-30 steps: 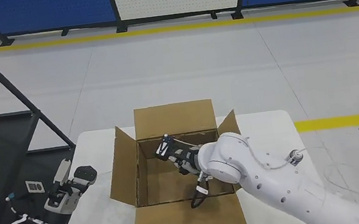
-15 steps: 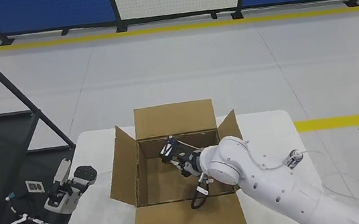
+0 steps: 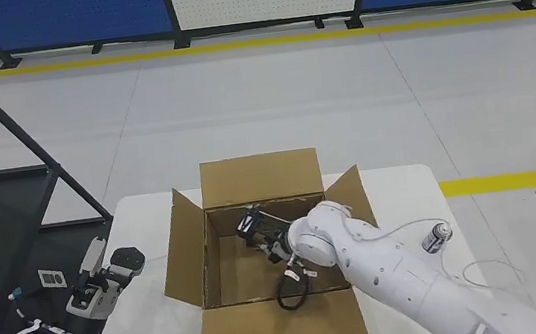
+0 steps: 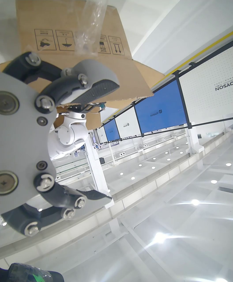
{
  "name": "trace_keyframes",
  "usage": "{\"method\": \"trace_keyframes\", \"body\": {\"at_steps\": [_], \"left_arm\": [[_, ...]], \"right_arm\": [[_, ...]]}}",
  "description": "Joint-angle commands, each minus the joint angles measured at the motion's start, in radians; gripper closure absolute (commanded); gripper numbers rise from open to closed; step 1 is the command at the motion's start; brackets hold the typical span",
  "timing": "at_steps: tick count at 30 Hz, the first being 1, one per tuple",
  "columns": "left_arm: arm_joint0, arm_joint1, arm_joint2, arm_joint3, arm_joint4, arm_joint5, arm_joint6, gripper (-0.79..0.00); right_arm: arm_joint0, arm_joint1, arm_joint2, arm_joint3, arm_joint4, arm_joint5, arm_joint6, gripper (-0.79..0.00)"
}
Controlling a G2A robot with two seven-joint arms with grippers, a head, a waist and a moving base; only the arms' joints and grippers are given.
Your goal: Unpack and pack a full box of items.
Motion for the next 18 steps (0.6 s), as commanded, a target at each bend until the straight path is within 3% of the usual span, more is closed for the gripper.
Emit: {"method": "trace_keyframes", "body": {"at_steps": [1,2,3,6,13,18], "left_arm": [[0.0,0.0,0.0,0.0,0.0,0.0,0.0,-0.785],[0.0,0.0,0.0,0.0,0.0,0.0,0.0,-0.785],[0.0,0.0,0.0,0.0,0.0,0.0,0.0,-0.785],[0.0,0.0,0.0,0.0,0.0,0.0,0.0,-0.785],[0.0,0.0,0.0,0.0,0.0,0.0,0.0,-0.785],[0.0,0.0,0.0,0.0,0.0,0.0,0.0,-0.785]], "right_arm": [[0.005,-0.019,-0.006,0.029,-0.001,0.001,0.007,-0.175],[0.007,-0.028,-0.009,0.042,-0.002,-0.001,0.007,-0.366],[0.009,-0.036,-0.011,0.055,-0.005,-0.004,0.008,-0.499],[0.013,-0.054,-0.01,0.09,-0.01,-0.008,0.004,-0.594],[0.012,-0.065,0.014,0.121,-0.024,-0.012,-0.018,-0.585],[0.001,-0.027,0.072,0.058,-0.041,-0.035,-0.063,-0.551]]}}
